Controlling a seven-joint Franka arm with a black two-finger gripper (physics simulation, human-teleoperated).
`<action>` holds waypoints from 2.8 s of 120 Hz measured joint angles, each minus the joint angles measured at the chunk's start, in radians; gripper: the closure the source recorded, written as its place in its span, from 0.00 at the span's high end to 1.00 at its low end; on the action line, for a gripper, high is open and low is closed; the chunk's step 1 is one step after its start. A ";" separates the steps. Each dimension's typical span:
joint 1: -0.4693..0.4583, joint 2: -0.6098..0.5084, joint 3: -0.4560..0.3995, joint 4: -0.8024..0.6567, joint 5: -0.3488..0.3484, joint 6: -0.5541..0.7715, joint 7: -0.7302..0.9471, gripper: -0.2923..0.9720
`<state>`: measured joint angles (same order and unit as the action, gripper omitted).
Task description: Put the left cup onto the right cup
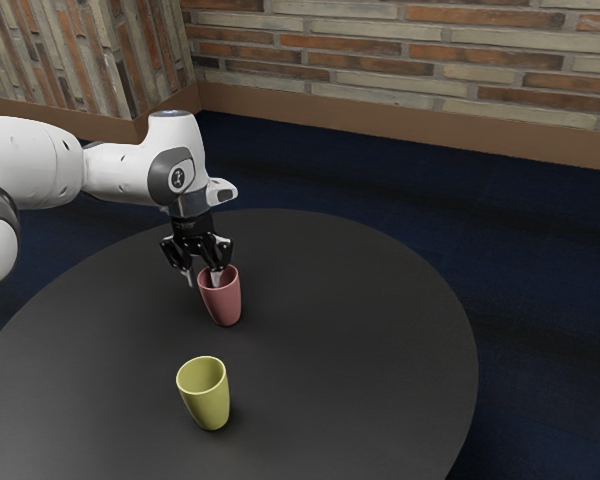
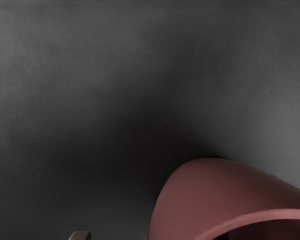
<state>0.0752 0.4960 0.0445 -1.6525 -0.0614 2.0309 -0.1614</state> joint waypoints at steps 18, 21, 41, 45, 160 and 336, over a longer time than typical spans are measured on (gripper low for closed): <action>0.000 0.000 0.000 0.001 0.000 0.000 0.000 0.40; 0.000 0.000 0.000 0.001 0.000 0.000 0.000 0.39; -0.001 0.000 0.000 0.002 0.000 0.000 0.000 0.37; -0.001 0.000 0.000 0.002 0.000 0.000 0.000 0.37; -0.001 -0.001 0.000 0.002 0.003 0.000 0.001 0.16; -0.014 -0.256 -0.060 -0.060 0.016 -0.088 -0.007 0.15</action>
<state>0.0612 0.2398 -0.0152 -1.7126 -0.0450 1.9427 -0.1684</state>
